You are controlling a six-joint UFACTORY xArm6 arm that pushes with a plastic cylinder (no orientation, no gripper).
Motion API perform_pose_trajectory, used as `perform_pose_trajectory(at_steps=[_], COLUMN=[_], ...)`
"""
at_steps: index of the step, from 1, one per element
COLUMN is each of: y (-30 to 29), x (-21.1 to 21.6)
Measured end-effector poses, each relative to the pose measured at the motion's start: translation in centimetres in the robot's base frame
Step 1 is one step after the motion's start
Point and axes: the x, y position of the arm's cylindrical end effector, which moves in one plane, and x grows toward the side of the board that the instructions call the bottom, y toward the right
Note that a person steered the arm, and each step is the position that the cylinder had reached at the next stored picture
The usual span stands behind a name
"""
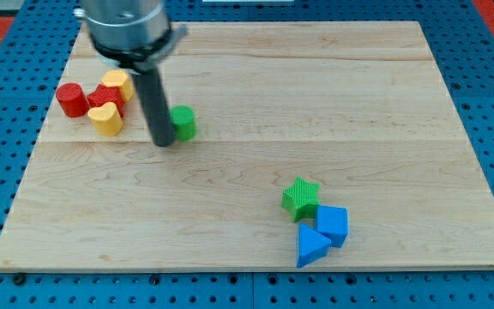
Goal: Separate the blue blocks from the green star
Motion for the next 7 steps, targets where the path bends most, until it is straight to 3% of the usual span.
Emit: perform_pose_trajectory(at_steps=[1, 3, 4, 5, 7], y=[2.2, -3.7, 3.7, 5.8, 6.9], x=[0.2, -4.1, -3.0, 0.8, 16.2])
